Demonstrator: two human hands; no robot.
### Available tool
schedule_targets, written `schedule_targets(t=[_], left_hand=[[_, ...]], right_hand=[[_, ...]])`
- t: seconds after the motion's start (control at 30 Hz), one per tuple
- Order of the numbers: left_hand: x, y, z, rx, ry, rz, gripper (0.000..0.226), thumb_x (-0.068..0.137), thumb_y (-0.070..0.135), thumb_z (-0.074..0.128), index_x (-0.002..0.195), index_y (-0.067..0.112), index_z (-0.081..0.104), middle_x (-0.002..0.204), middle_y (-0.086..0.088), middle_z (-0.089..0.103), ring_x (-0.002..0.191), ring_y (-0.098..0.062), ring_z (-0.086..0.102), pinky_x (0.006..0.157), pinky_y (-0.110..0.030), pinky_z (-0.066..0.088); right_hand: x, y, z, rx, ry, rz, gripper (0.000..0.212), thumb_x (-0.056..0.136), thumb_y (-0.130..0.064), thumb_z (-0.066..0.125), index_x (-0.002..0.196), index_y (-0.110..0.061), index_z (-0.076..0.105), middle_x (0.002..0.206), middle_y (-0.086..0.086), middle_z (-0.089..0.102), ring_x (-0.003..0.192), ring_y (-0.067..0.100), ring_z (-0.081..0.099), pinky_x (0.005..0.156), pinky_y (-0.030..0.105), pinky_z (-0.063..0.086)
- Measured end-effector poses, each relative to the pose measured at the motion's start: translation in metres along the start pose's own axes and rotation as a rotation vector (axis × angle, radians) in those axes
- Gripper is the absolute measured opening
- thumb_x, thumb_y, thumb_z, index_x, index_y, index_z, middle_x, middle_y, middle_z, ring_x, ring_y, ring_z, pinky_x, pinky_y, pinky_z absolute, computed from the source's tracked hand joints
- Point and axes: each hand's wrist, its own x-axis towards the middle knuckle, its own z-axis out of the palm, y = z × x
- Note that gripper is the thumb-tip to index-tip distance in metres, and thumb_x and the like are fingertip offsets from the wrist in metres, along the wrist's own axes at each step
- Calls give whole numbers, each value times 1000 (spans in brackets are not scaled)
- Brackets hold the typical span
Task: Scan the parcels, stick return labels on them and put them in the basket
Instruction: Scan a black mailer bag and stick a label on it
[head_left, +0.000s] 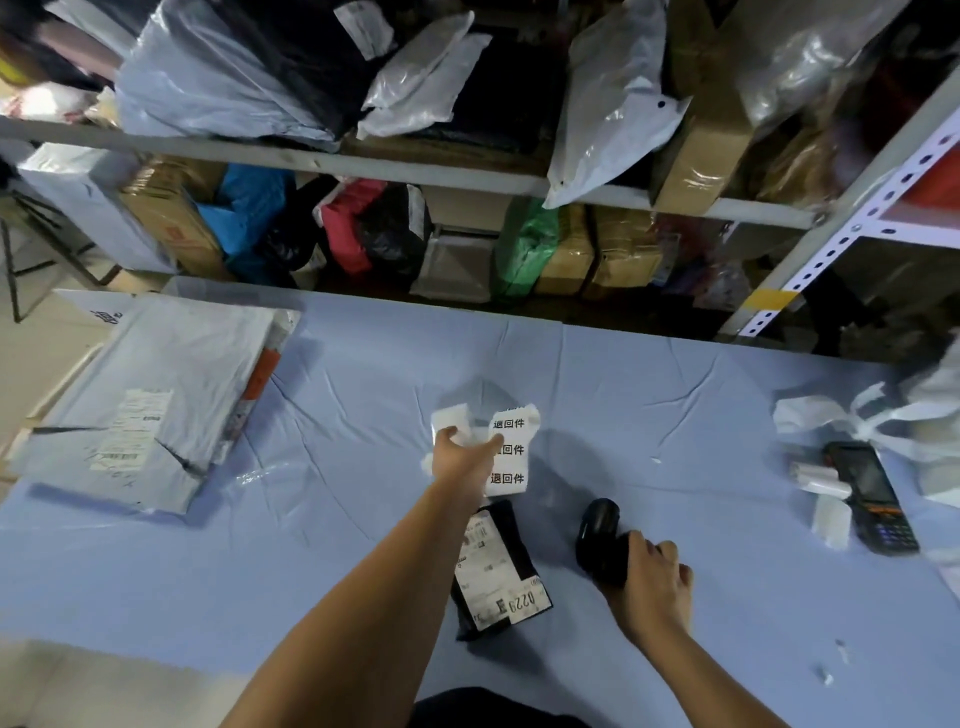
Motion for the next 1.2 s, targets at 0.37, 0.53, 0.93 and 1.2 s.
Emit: schedule_targets(t=[0.37,0.53,0.93,1.2], left_hand=[[-33,-17,-32,186,-334,380,50,82,-1,74,123,24,59,82,-6,71,62,-9,60,53,-19,48],[-54,-35,-55,305,-405,515,57,75,1,80,117,35,61,75,0,69,66,-3,57,58,-17,48],[-84,-5,-71,211,-287,660,41,78,0,75,109,26,70,101,14,69,91,-8,64,67,-15,46],[-95,-6,-70,181,-209,756,35,72,4,85,102,18,74,108,10,67,92,-6,68,67,-11,48]], right_hand=[[8,-53,-46,798,71,16,15,92,-29,61,100,-21,71,102,-5,67,108,21,54,90,39,49],[15,-103,-61,899,-124,8,36,96,-48,55,74,-24,68,73,-7,68,76,15,64,59,24,46],[-13,-98,-64,1103,-179,-290,15,100,-29,57,95,-27,72,88,-16,74,82,-4,68,67,9,48],[-23,-97,-67,1071,-193,-322,11,99,-29,59,94,-29,69,90,-17,73,89,-6,66,71,7,49]])
